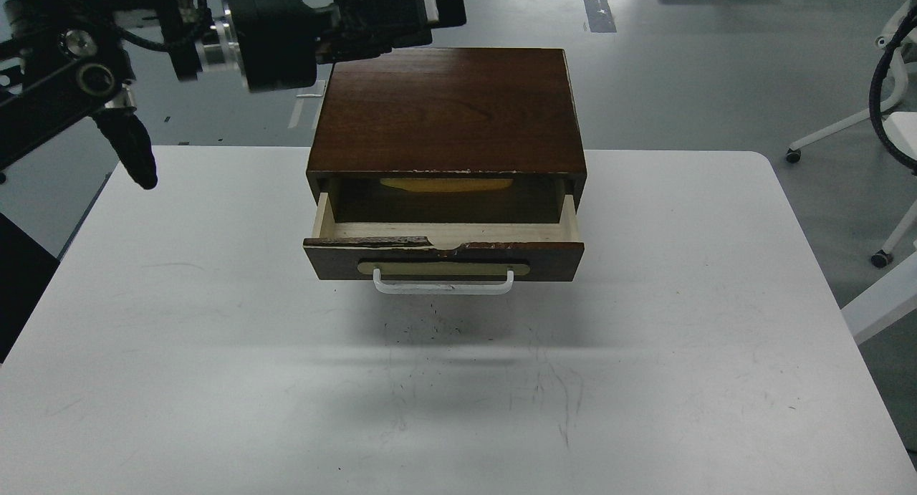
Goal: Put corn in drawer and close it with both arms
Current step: 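Withdraw the right arm away from the box, then reach the left hand to the front of the open drawer, then push the drawer front with the left hand into the box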
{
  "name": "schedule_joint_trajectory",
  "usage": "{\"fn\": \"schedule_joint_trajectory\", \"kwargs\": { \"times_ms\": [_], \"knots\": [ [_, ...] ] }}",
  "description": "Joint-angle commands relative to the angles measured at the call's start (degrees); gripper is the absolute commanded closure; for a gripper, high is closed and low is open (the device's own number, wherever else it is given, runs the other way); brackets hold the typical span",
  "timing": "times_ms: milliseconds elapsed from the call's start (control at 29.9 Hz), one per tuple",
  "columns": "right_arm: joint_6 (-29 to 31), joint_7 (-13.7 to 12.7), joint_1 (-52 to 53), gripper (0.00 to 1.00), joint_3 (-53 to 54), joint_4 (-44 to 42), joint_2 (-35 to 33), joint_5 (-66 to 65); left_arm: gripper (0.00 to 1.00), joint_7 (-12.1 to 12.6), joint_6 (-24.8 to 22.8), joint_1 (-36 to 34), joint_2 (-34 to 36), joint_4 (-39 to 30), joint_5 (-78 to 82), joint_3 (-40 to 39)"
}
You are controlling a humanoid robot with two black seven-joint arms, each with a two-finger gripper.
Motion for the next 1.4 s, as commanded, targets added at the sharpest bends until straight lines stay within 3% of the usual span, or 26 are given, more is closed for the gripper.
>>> {"fn": "schedule_joint_trajectory", "kwargs": {
  "times_ms": [0, 100, 134, 167, 201, 501, 903, 1370],
  "knots": [
    [0.04, -0.01, -6.25, 0.01, 4.65, -1.62, -0.71, 7.17, 0.40, -0.10, 0.00, 0.95, 0.29, -7.70, 11.26, 0.54],
    [0.04, 0.08, -8.28, 0.01, 6.59, -1.80, -0.80, 7.26, 0.55, -0.10, 0.00, 1.30, -0.24, -8.32, 13.83, 0.90],
    [0.04, 0.08, -9.42, 0.01, 7.64, -1.80, -0.80, 7.26, 0.68, -0.10, 0.00, 2.00, -0.50, -8.41, 14.88, 1.33],
    [0.04, 0.16, -10.47, 0.01, 8.61, -1.80, -0.80, 7.26, 0.89, -0.10, 0.00, 2.44, -0.59, -8.50, 16.37, 2.12],
    [0.04, 0.17, -10.83, 0.01, 9.06, -1.80, -0.80, 7.26, 1.00, -0.10, 0.00, 2.53, -0.59, -8.68, 17.17, 2.65],
    [0.04, 0.34, -12.68, 0.01, 13.80, -4.08, -0.80, 8.93, 1.00, -0.01, 0.00, 6.22, -0.59, -9.20, 22.44, 7.58],
    [0.04, 0.25, -25.33, 0.00, 27.77, -4.96, 2.71, 15.87, 1.00, 0.17, 0.00, 12.11, -1.38, -9.73, 37.47, 9.51],
    [0.04, 0.25, -28.24, 0.00, 29.10, -5.31, 3.33, 15.88, 1.00, 0.52, 0.00, 14.05, -1.12, -8.85, 42.66, 11.97]
  ]
}}
